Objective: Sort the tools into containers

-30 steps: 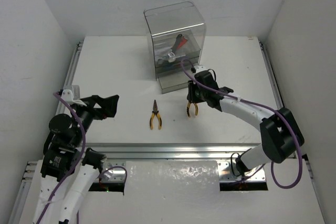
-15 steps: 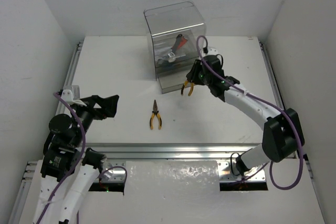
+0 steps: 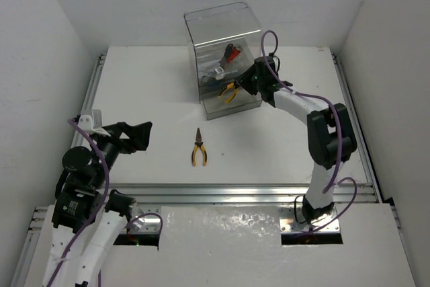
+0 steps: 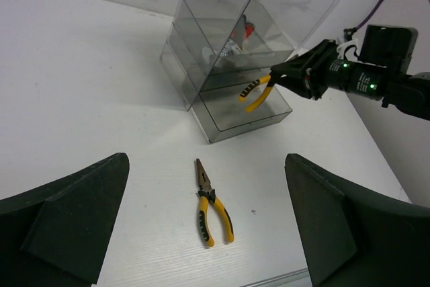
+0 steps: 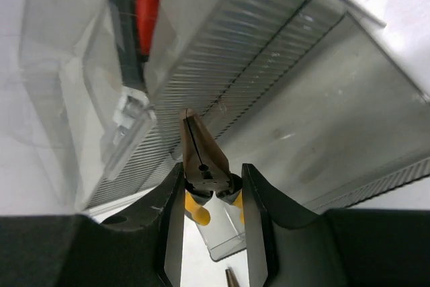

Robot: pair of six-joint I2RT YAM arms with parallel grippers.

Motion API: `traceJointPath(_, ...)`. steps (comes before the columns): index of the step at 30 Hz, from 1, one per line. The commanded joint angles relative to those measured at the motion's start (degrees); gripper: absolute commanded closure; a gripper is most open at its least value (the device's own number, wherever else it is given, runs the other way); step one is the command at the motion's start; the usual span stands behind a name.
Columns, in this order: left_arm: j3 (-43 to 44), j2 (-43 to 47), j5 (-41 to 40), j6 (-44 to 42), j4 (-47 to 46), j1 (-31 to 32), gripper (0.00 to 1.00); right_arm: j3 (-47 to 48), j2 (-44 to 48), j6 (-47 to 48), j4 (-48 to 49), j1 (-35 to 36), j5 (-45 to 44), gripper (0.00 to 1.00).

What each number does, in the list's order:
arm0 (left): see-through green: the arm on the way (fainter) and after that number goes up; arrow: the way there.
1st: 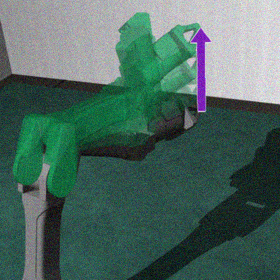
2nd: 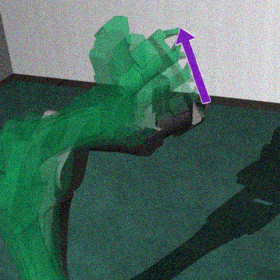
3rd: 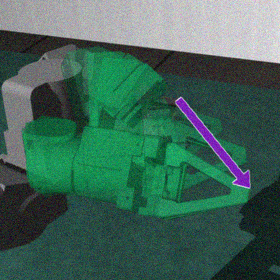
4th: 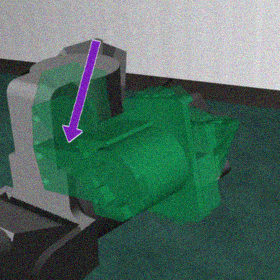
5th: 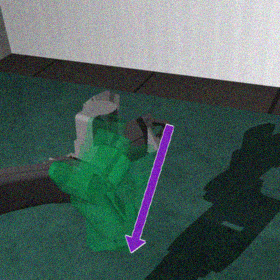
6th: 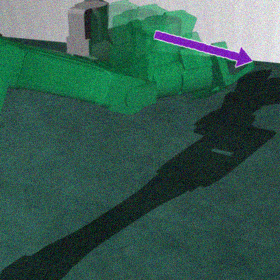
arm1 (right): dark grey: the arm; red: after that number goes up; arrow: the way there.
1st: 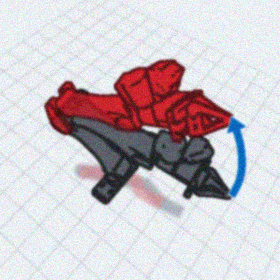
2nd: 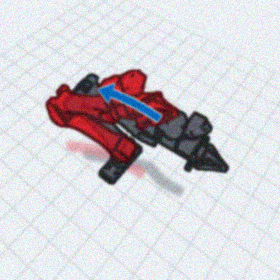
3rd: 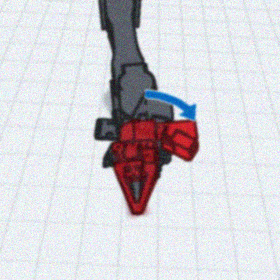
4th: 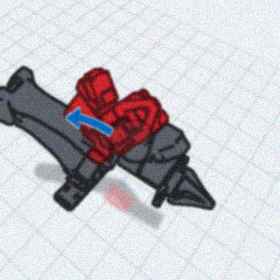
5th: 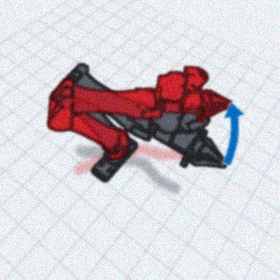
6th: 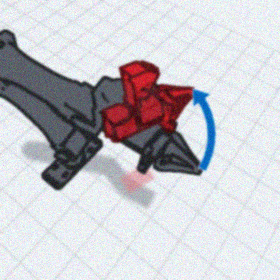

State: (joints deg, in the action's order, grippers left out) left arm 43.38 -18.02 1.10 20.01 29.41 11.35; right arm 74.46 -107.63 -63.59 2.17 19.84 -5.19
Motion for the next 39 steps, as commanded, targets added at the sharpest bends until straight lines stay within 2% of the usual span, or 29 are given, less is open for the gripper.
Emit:
traceJointPath(1, 0.0, 0.1, 0.1, 0.2, -2.3, 0.7, 0.0, 3.7, -1.7, -5.7, 5.5, 0.1, 2.8, 0.91)
traceJointPath(2, 0.0, 0.2, 0.2, 0.1, -2.3, 0.7, 0.0, 4.2, -2.1, -5.3, 5.8, 0.2, 3.9, 0.9)
traceJointPath(3, 0.0, 0.1, 0.3, 0.1, -2.4, 0.7, 0.0, 4.6, -2.6, -5.3, 5.1, 0.4, 4.2, 0.83)
traceJointPath(5, 0.0, 0.0, 0.5, 0.0, -2.4, 0.8, 0.0, 3.9, -2.3, -4.7, 4.2, 0.6, 4.8, 0.64)
traceJointPath(6, 0.0, 0.1, 0.5, 0.0, -2.4, 0.7, 0.0, 3.0, -1.6, -4.6, 4.2, 0.7, 4.7, 0.45)
traceJointPath(9, 0.0, 0.1, 0.5, 0.0, -2.5, 0.8, 0.0, -2.4, 2.7, -2.6, 6.6, 1.9, 3.4, 0.27)
traceJointPath(11, 0.0, -0.1, 0.5, 0.0, -2.5, 0.7, 0.0, -2.8, 4.6, 1.0, 5.7, 3.0, 3.5, 0.25)
traceJointPath(13, 0.0, -0.3, 0.3, 0.0, -2.4, 0.7, 0.0, 1.4, 4.5, 4.2, 1.9, 4.6, 3.3, 0.23)
traceJointPath(15, 0.1, -0.2, 0.1, 0.1, -2.3, 0.8, 0.0, 5.2, 2.8, 11.4, -5.0, 7.8, 3.1, 0.24)
traceJointPath(16, 0.1, -0.1, 0.0, 0.1, -2.3, 0.7, 0.0, 11.5, 1.7, 14.7, -9.2, 9.7, 1.3, 0.24)
traceJointPath(17, 0.0, 0.2, -0.3, 0.2, -2.3, 0.7, 0.0, 14.5, -1.1, 20.6, -18.3, 11.5, -1.0, 0.23)
traceJointPath(19, 0.0, 0.4, -0.7, 0.2, -2.2, 0.7, 0.0, 20.4, -3.5, 25.3, -25.3, 17.5, -6.6, 0.2)
traceJointPath(20, 0.1, 0.6, -0.8, 0.3, -2.1, 0.7, 0.0, 21.2, -5.3, 27.7, -30.4, 19.1, -8.3, 0.09)
traceJointPath(23, 0.1, 1.0, -0.8, 0.4, -2.0, 0.7, 0.0, 21.7, -6.8, 29.9, -35.4, 25.2, -14.0, 0.01)
traceJointPath(26, 0.2, 1.3, -0.8, 0.5, -1.9, 0.6, 0.0, 21.6, -9.0, 30.4, -37.2, 30.3, -14.9, 0.01)
traceJointPath(28, 0.2, 1.7, -2.2, 0.6, -1.8, 0.7, 0.0, 22.4, -11.7, 29.5, -38.0, 31.0, -13.8, 0.03)
traceJointPath(31, 0.2, 1.9, -2.3, 0.6, -1.9, 0.7, 0.0, 24.6, -16.0, 28.6, -38.7, 31.4, -12.7, 0.16)
traceJointPath(38, 0.1, 1.8, -1.9, 0.5, -1.9, 0.6, 0.0, 34.2, -26.4, 28.8, -42.6, 31.4, -12.0, 0.32)
traceJointPath(39, 0.2, 1.8, -1.9, 0.5, -1.8, 0.6, 0.0, 35.0, -27.4, 28.8, -43.3, 31.3, -11.9, 0.37)
